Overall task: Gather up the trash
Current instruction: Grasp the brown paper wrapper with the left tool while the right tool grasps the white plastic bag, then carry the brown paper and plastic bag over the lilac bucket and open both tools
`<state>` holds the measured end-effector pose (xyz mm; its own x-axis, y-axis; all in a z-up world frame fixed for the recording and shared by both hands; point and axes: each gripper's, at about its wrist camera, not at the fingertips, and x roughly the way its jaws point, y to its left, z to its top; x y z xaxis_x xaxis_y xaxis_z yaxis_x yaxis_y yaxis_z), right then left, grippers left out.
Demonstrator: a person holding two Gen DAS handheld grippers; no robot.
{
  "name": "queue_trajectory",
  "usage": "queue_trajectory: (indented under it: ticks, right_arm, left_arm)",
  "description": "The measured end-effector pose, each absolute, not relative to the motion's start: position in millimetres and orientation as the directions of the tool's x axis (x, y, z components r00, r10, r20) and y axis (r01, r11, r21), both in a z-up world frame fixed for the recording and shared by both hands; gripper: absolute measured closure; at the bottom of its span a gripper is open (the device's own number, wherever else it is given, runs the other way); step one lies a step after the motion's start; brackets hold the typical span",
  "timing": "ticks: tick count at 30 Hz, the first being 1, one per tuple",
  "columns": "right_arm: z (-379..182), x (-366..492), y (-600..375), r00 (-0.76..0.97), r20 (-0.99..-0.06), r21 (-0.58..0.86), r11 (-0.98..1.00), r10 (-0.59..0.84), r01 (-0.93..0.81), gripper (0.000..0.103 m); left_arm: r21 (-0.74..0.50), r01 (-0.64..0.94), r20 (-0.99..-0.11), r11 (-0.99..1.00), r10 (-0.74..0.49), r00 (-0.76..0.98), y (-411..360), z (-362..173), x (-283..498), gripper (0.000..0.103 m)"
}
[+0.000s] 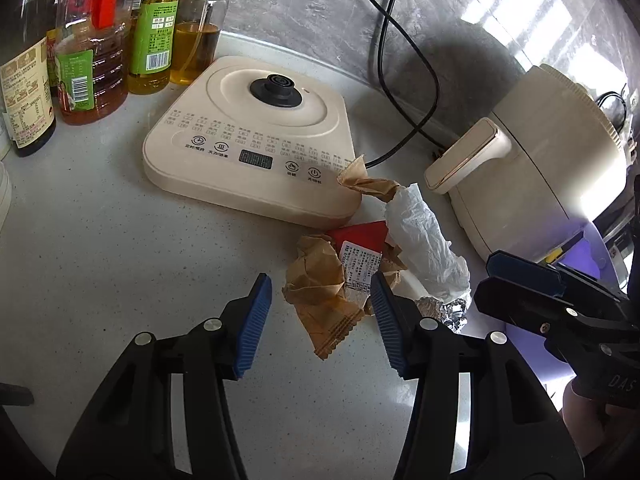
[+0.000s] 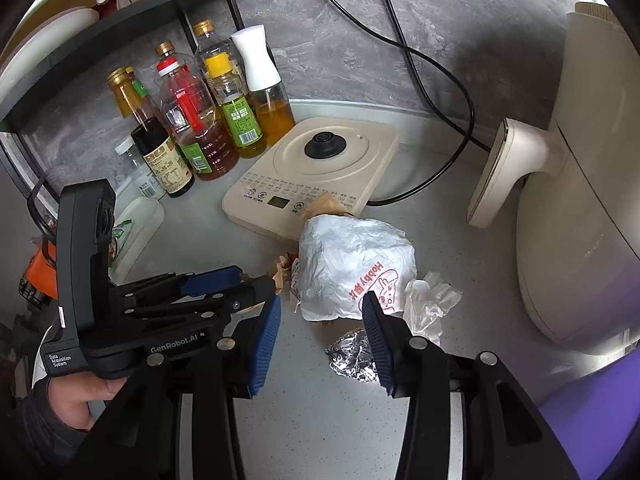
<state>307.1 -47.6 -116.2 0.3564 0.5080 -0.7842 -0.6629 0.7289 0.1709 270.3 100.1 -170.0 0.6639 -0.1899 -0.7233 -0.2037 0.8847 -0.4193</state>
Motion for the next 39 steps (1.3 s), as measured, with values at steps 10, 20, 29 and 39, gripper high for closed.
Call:
queue_trajectory:
  ticks: [10, 20, 29, 39]
  right_arm:
    - [-134, 309, -40, 0.315, -0.798, 0.197, 0.717, 0.514, -0.669, 0.1]
    - [-99, 272, -65, 0.381, -0.732, 0.217, 0.723, 0.565, -0.656, 0.101]
    - [-65, 234, -100, 0.468, -0.665, 0.224, 0.754, 0.582, -0.618, 0.101]
    - [-26, 198, -153, 0.571, -0.592, 0.214, 0.793, 0.569, -0.57, 0.101]
  left_arm:
    - [-0.426, -0.214, -0.71, 0.879, -0.178, 0.681, 103, -164, 257, 0.097]
    - [-0.403, -0.205, -0.661, 0.892, -0.129, 0.739, 107, -130, 202, 0.098]
    - [-0.372, -0.165, -0.618, 0.913, -0.111, 0.778, 91, -92, 160, 0.098]
    - [-0.355, -0.085, -0.553, 0.931, -0.136, 0.822, 62, -52, 142, 0.098]
